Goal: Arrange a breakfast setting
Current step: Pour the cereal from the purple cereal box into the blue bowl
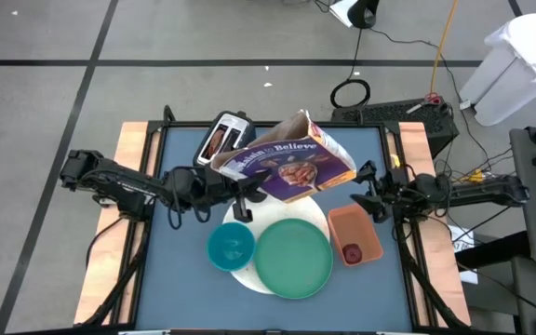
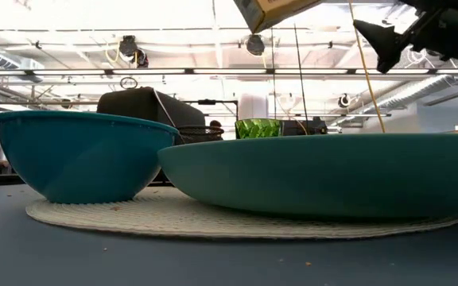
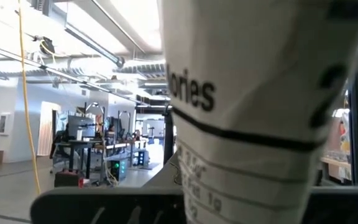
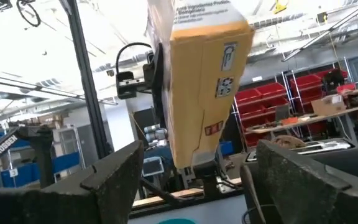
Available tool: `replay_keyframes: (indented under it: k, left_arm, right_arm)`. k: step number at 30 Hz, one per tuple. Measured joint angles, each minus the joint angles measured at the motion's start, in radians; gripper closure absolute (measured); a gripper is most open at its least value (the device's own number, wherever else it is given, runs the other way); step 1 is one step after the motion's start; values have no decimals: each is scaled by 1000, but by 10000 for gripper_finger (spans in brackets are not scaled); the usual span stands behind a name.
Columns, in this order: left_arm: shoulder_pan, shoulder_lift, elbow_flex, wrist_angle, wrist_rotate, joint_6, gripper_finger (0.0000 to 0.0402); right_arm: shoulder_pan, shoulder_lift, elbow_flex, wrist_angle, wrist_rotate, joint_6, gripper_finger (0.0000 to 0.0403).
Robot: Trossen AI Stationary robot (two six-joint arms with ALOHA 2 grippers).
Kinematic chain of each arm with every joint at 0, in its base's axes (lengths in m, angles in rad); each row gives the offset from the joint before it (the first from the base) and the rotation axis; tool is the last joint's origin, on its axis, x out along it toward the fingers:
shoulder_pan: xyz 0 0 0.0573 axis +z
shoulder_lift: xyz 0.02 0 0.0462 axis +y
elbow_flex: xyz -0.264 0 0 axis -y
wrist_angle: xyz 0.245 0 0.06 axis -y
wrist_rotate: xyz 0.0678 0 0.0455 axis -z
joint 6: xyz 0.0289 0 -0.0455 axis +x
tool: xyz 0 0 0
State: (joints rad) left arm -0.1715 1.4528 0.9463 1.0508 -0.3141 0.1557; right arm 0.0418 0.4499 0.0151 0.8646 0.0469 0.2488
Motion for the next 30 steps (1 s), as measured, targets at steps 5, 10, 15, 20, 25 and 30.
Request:
replay_keyframes:
  k: [5, 10, 15, 20, 25, 30]
  left_arm:
    - [0, 0, 0, 1, 0, 0, 390]
    - [0, 0, 0, 1, 0, -1, 390]
    - [0, 0, 0, 3, 3, -4, 390]
    - [1, 0, 0, 7, 3, -4, 390]
    - [1, 0, 0, 28, 3, -4, 390]
    - [0, -3, 0, 46, 3, -6, 390]
  right_arm:
    - [0, 169, 39, 72, 0, 0, 100]
    - [0, 342, 124, 111, 0, -11, 101]
    - [0, 494, 188, 168, -30, -18, 101]
    - [0, 609, 248, 276, -50, -34, 101]
    - [0, 691, 318, 325, -50, -63, 101]
    - [0, 772, 396, 315, -48, -81, 101]
